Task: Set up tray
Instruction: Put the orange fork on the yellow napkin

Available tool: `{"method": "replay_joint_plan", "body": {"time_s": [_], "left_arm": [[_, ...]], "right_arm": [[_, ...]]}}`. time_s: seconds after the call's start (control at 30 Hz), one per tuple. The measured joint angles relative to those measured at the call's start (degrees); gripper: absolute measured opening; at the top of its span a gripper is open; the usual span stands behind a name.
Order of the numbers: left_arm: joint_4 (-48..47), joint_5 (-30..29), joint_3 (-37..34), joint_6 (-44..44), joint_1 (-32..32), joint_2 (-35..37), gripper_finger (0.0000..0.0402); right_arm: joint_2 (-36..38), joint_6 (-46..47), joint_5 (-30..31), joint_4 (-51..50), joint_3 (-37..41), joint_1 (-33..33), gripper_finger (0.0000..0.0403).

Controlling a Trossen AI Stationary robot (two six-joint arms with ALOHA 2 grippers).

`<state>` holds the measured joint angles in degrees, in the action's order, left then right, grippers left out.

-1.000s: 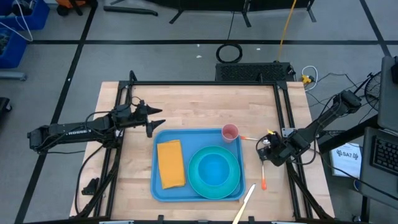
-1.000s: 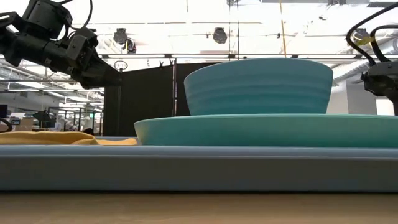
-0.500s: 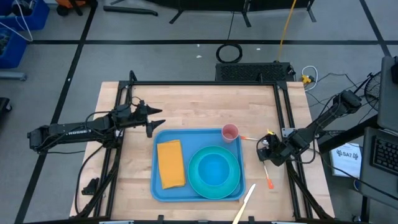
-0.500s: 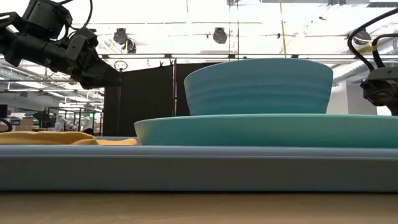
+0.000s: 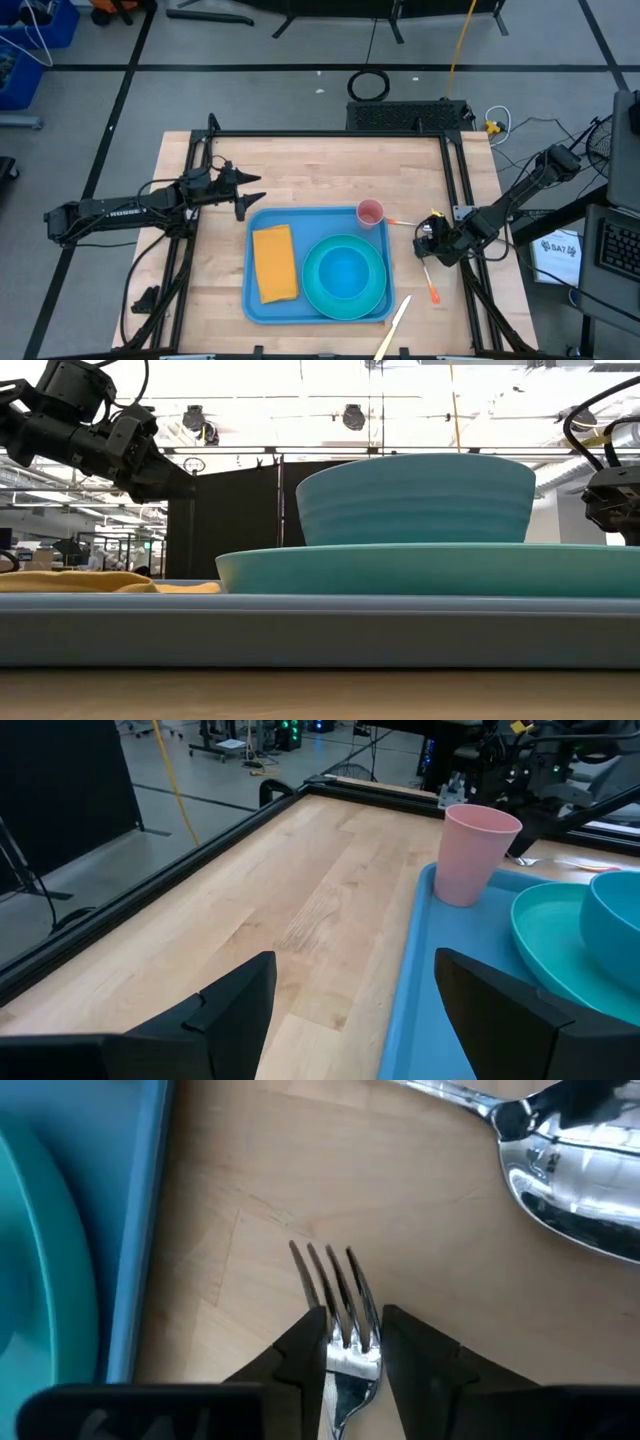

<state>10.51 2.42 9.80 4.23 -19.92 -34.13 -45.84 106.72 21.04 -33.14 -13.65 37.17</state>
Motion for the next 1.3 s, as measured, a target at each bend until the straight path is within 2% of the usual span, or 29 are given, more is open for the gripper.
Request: {"method": "replay_joint_plan", "body": {"time_s": [0.17,0.23,0.47,0.83,1.3], "left_arm": [[0.01,0.0,0.0,0.0,0.02,0.02,0.0278],[0.01,0.0,0.0,0.01,0.01,0.0,0.0275],[0.03,-0.02,0.0,0.18,0.0,0.0,0.0279],[0.21,-0.28,0.0,0.16,0.0,0.0,0.0278],[0.16,-0.44,0.0,0.09,0.0,0.0,0.0278]], "right_arm": [[0.02,-0.33,3.32,4.86,4.25,-0.01,0.0024],[-0.29,-3.2,5.8,6.45,4.38,-0.1,0.0008],[-0.42,-7.14,14.82,8.73,4.44,-0.52,0.0001],[-0.55,-15.47,22.2,17.82,4.7,-0.48,0.0],[1.98,-32.42,31.1,34.66,4.64,-0.44,0.0]]}}
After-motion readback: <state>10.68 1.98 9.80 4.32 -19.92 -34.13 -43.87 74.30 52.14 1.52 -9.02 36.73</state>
